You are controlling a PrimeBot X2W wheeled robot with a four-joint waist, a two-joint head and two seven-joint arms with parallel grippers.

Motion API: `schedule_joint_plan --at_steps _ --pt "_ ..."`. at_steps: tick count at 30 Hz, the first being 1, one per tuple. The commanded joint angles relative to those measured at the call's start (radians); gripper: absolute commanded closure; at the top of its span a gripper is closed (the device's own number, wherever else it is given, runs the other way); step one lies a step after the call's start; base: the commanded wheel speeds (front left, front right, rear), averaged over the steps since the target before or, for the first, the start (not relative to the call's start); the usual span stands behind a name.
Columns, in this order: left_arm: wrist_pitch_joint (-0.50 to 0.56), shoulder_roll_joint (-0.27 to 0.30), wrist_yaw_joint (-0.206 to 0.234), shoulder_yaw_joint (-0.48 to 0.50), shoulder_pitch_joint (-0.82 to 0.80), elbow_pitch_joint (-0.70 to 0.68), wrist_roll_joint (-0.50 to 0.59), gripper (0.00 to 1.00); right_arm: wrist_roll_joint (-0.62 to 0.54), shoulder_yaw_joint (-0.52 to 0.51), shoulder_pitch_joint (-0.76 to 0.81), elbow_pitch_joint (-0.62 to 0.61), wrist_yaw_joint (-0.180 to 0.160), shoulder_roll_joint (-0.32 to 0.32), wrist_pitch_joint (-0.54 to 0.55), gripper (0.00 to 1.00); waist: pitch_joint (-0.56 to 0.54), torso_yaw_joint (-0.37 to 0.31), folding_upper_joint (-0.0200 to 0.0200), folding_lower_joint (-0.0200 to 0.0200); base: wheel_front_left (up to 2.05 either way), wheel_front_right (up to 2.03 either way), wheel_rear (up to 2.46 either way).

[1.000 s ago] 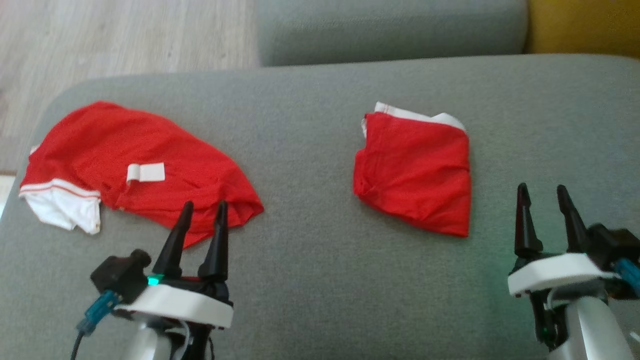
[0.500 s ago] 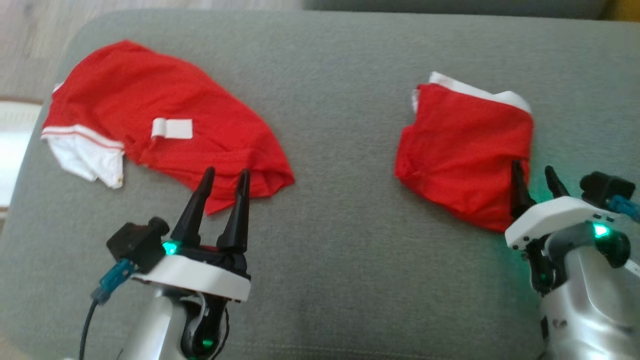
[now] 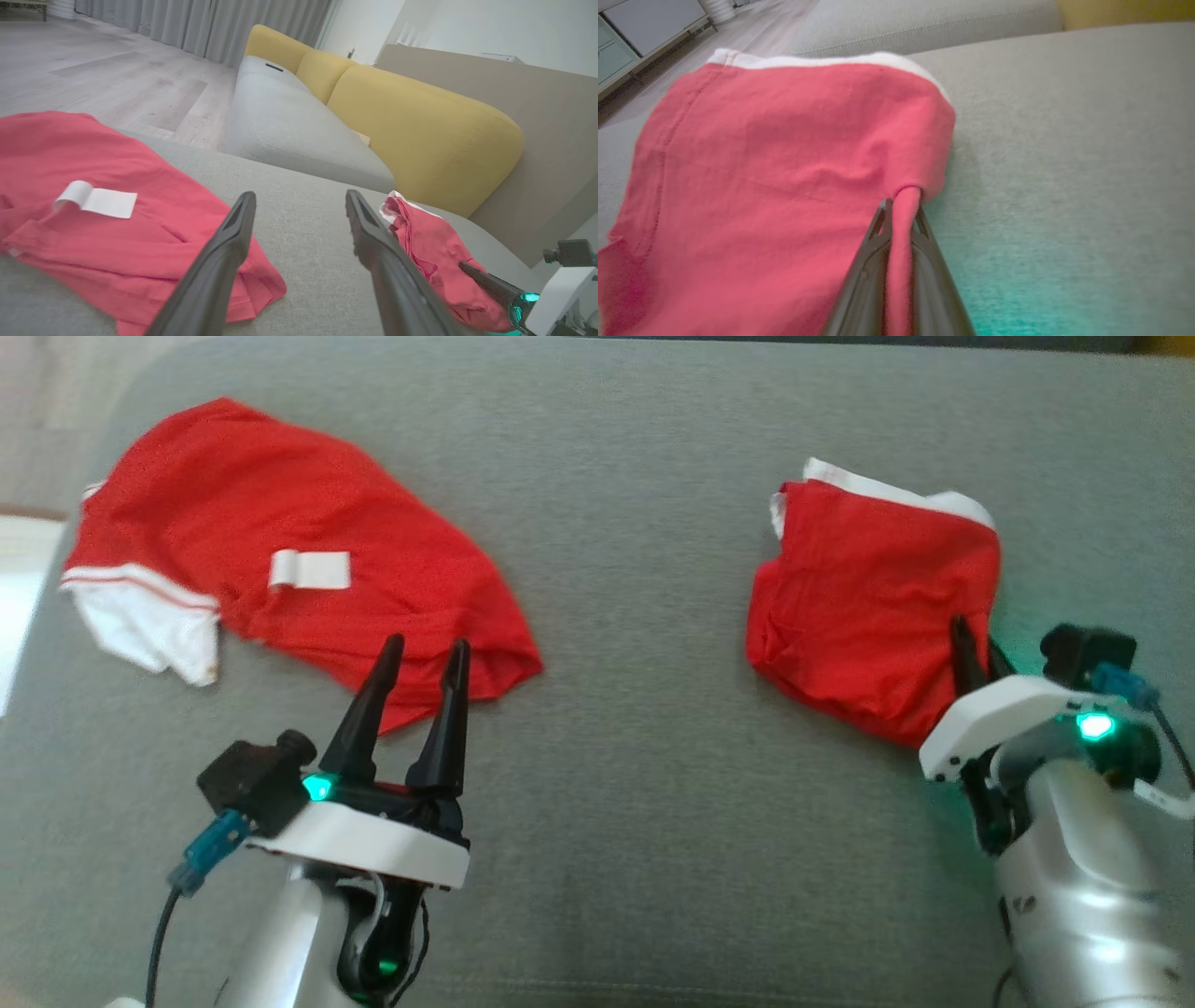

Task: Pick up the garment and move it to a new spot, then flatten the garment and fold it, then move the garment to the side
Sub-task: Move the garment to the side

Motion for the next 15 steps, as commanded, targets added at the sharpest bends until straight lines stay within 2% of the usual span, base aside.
schedule_joint_plan --at_steps 1,6,9,12,13,15 --pt "-0.012 0.007 -0.006 0.041 -0.036 -0.04 -0.004 0.0 -0.025 0.034 -0.052 -0.025 -0.001 -0.017 -0.023 1.0 0.0 -0.034 0.0 0.0 0.0 0.0 0.0" --pt "-0.012 0.007 -0.006 0.029 -0.045 -0.045 0.002 0.0 -0.09 0.107 -0.086 -0.045 -0.001 -0.094 -0.039 1.0 0.015 -0.092 0.0 0.0 0.0 0.0 0.0" --pt "-0.012 0.007 -0.006 0.02 -0.059 -0.05 0.008 0.0 -0.134 0.192 -0.094 -0.069 -0.001 -0.183 -0.042 1.0 0.032 -0.116 0.0 0.0 0.0 0.0 0.0" --pt "-0.012 0.007 -0.006 0.012 -0.076 -0.057 0.018 0.0 -0.127 0.254 -0.097 -0.087 -0.001 -0.284 -0.025 1.0 0.055 -0.13 0.0 0.0 0.0 0.0 0.0" --pt "-0.012 0.007 -0.006 0.011 -0.088 -0.062 0.022 0.0 -0.107 0.274 -0.099 -0.102 -0.001 -0.357 -0.011 1.0 0.072 -0.133 0.0 0.0 0.0 0.0 0.0" --pt "-0.012 0.007 -0.006 0.01 -0.1 -0.069 0.022 0.0 -0.087 0.281 -0.1 -0.118 -0.001 -0.429 0.004 1.0 0.089 -0.133 0.0 0.0 0.0 0.0 0.0"
